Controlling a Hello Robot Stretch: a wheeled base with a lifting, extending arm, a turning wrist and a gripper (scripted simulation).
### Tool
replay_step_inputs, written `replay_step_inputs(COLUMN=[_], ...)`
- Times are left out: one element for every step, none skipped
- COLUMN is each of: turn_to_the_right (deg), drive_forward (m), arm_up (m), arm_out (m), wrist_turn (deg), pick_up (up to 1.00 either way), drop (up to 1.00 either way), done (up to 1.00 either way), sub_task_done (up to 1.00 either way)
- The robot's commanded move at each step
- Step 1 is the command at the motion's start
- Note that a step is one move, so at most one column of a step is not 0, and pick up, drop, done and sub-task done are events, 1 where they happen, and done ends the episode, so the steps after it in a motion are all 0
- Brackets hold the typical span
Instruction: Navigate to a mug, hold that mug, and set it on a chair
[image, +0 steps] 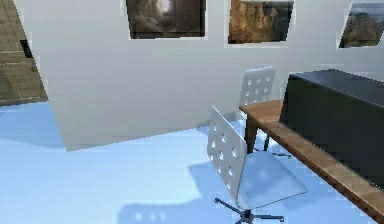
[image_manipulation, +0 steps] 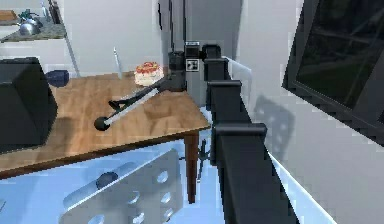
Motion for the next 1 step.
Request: replay_step_inputs(turn_to_the_right=[0.0], drive_forward=[0.00], arm_up=[0.00], arm_out=[0.00], wrist_turn=[0.0], pick_up=[0.00], drop=[0.00], done=[1.00], sub_task_done=[0.00])
